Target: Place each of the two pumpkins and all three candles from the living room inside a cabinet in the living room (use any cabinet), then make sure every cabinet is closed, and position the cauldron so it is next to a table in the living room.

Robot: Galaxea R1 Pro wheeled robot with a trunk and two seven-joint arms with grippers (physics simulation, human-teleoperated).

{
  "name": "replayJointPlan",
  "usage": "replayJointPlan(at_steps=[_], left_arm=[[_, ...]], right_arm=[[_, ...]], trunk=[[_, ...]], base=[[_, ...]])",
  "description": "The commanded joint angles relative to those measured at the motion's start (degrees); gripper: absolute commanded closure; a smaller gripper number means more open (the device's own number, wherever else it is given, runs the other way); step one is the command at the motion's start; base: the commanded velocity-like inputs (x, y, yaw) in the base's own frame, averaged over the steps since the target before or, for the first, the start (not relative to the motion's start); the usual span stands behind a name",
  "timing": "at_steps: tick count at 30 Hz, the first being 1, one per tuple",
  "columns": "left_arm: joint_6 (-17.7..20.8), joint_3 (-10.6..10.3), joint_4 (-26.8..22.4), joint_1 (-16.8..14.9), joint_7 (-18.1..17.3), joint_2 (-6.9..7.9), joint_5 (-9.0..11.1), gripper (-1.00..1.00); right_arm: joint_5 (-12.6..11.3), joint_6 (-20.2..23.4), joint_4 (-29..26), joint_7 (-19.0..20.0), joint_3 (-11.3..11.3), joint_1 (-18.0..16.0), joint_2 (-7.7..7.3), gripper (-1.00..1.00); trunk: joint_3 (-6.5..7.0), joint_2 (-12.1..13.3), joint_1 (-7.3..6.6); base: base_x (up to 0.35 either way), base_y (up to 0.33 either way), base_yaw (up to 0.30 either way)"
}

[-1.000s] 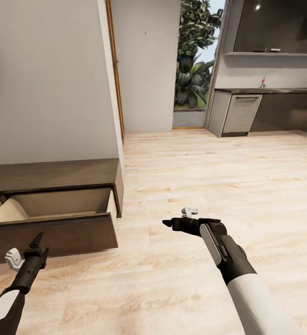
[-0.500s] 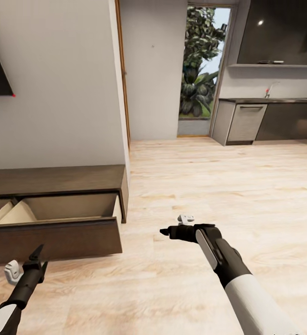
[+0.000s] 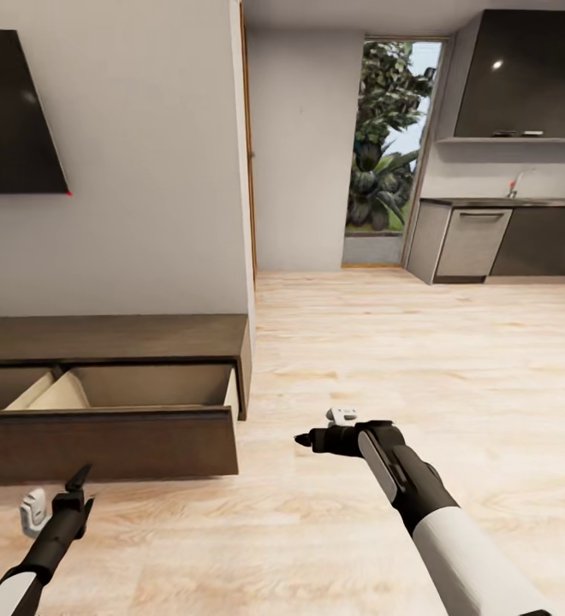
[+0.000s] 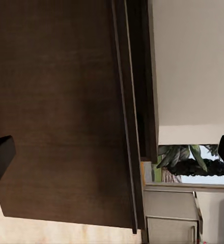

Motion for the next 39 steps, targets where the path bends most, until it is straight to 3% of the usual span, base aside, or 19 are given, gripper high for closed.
replayJointPlan(at_steps=[1, 7, 12, 17, 19, 32, 35, 37, 39], left_arm=[[0.31, 0.16, 0.25, -0.05, -0.14, 0.01, -0.63, -1.0], [-1.49, 0.12, 1.02, -0.05, -0.09, -0.01, -5.06, -1.0], [-2.1, 0.01, 1.57, -0.05, -0.23, -0.01, -6.53, -1.0], [-2.31, -0.11, 1.67, -0.05, -0.3, -0.01, -14.17, -1.0], [-2.33, -0.1, 1.67, -0.05, -0.26, -0.06, -15.97, -1.0], [-2.25, -0.13, 1.66, -0.05, -0.39, -0.01, -20.19, -1.0], [-2.06, -0.1, 1.74, -0.05, 0.67, 0.03, -23.67, -1.0], [-2.12, -0.04, 1.76, -0.05, 4.41, 0.0, -26.11, -1.0], [-2.14, -0.03, 1.76, -0.05, 5.2, -0.01, -26.43, -1.0]], right_arm=[[0.18, 0.23, 0.17, 0.2, 0.0, -0.02, 0.02, -1.0], [0.19, 0.08, 3.19, 0.18, -0.02, -0.02, -0.02, -1.0], [0.24, -0.16, 6.33, 0.18, -0.03, -0.02, -0.03, -1.0], [0.26, -2.23, 8.85, 0.17, 0.04, -0.02, -0.13, -1.0], [0.26, -2.52, 9.47, 0.22, 0.01, -0.02, -0.25, -1.0], [0.25, -7.57, 12.88, 0.07, 0.02, -0.02, -0.43, -1.0], [0.26, -7.77, 13.21, -0.13, 0.03, -0.02, -0.42, -1.0], [0.26, -7.97, 13.61, -0.16, -0.02, -0.02, -0.46, -1.0], [0.24, -8.04, 14.2, -0.13, -0.03, -0.02, -0.47, -1.0]], trunk=[[0.1, 0.01, -0.04], [0.72, 2.41, -1.36], [1.22, 4.42, -2.46], [1.71, 6.42, -3.56], [1.9, 7.23, -4.0], [4.03, 12.44, -6.85], [4.57, 13.64, -7.51], [4.93, 14.45, -7.95], [5.29, 15.25, -8.39]], base=[[0.0, 0.0, 0.18], [0.0, 0.0, 0.173], [0.0, 0.0, 0.158], [0.0, 0.0, 0.134], [0.0, 0.0, 0.124], [0.0, 0.0, 0.023], [0.0, 0.0, 0.0], [0.0, 0.0, 0.0], [0.0, 0.0, 0.0]])
